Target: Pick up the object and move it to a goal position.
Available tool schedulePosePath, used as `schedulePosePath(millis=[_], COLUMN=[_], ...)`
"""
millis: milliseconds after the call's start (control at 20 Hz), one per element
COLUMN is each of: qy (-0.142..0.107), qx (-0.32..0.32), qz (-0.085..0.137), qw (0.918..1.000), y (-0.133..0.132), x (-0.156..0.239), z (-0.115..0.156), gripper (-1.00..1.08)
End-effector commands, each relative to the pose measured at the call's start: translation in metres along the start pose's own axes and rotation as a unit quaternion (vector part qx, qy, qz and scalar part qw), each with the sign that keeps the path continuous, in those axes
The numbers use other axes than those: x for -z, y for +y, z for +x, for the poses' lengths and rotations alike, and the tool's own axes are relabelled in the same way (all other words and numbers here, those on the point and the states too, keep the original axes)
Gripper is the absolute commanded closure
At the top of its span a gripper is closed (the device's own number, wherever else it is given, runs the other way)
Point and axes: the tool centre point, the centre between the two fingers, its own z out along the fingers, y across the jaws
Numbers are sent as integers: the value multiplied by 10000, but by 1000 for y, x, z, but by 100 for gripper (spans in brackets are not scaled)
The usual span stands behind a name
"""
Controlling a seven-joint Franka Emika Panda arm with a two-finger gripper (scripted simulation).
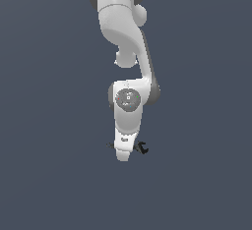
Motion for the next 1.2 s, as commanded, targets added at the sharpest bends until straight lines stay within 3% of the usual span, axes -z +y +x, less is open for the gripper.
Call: schedulePosePath(millis=[0, 1050, 1100, 1150], qy=[5, 3, 3, 3], qx=[71, 87, 87, 87], qz=[-1, -1, -1, -1], qw=[10000, 10000, 10000, 10000], y=[1, 1, 1, 1], x=[-1, -51, -51, -51], z=[0, 0, 0, 0], gripper=[-92, -92, 108, 108])
